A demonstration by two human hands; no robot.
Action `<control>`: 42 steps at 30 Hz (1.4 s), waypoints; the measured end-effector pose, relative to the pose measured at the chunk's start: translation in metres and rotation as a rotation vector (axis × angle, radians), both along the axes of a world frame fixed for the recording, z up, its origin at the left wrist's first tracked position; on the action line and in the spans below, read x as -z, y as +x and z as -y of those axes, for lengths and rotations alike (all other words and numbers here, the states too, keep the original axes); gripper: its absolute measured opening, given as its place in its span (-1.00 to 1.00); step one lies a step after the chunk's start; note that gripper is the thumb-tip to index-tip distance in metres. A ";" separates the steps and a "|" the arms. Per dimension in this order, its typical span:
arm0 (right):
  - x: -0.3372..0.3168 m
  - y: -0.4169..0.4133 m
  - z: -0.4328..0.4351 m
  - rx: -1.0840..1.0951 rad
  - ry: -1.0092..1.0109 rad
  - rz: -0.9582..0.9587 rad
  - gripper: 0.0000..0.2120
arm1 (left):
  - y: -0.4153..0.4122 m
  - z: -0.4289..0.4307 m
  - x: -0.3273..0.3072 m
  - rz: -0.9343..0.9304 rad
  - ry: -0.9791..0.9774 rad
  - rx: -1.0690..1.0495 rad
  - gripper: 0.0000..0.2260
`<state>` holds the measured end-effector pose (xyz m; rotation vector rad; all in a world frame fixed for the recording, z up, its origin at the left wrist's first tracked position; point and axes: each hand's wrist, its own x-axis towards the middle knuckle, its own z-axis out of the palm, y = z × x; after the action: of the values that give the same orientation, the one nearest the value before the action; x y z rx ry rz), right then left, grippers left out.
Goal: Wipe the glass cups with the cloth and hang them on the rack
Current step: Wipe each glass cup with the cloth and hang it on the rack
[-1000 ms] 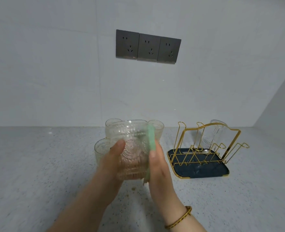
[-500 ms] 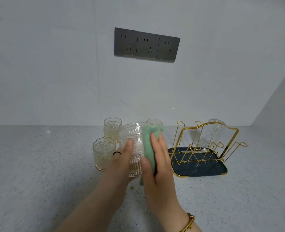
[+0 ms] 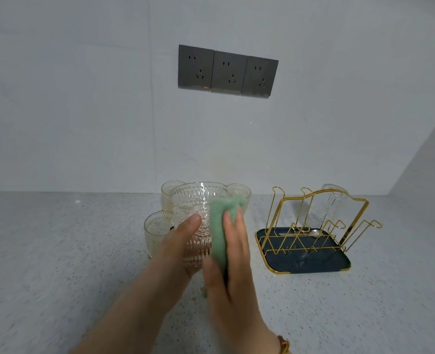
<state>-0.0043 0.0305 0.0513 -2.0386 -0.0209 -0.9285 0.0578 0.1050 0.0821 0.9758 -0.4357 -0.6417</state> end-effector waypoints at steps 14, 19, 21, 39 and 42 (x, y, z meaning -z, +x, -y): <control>-0.050 -0.011 0.046 -0.151 0.149 -0.281 -0.67 | 0.009 -0.012 0.014 0.204 0.250 0.254 -0.15; -0.068 -0.015 0.053 -0.228 0.283 -0.584 -0.88 | 0.013 -0.013 0.024 0.030 0.170 0.384 -0.39; -0.066 -0.014 0.052 -0.227 0.371 -0.584 -0.89 | 0.013 -0.014 0.029 -0.072 0.167 0.395 -0.33; -0.066 -0.013 0.052 -0.636 0.203 -1.001 -0.65 | 0.005 -0.023 0.029 -0.137 0.283 0.079 -0.66; -0.062 -0.011 0.046 -0.656 0.341 -1.006 -0.67 | 0.006 -0.023 0.030 -0.102 0.313 0.097 -0.65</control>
<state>-0.0153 -0.0157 0.1130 -1.7791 0.0145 0.4987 0.0638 0.1279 0.0523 1.2167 -0.2979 -0.8613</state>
